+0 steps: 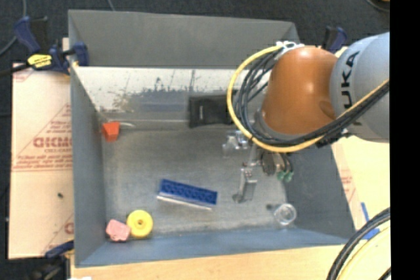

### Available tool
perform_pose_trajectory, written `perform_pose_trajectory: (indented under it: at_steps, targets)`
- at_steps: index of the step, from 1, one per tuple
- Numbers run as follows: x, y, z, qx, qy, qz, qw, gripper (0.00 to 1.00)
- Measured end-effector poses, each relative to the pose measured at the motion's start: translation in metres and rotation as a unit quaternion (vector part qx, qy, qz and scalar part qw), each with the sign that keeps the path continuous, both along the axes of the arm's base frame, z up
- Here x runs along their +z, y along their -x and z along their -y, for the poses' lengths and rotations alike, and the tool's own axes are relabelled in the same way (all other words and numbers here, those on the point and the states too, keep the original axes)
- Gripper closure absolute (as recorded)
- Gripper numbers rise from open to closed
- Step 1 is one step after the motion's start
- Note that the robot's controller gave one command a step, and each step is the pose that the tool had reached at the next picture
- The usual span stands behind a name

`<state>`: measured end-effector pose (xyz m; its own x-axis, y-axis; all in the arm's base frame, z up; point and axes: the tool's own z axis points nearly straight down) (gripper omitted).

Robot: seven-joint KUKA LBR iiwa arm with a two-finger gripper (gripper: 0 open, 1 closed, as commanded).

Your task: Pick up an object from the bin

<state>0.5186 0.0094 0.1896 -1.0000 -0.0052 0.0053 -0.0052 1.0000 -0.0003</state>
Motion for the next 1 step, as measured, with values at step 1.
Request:
perform_pose_trajectory:
  at_steps: [1]
  targets:
    - [0.0043,-0.0018,-0.0001,0.000,0.000,0.0043,1.0000,0.00]
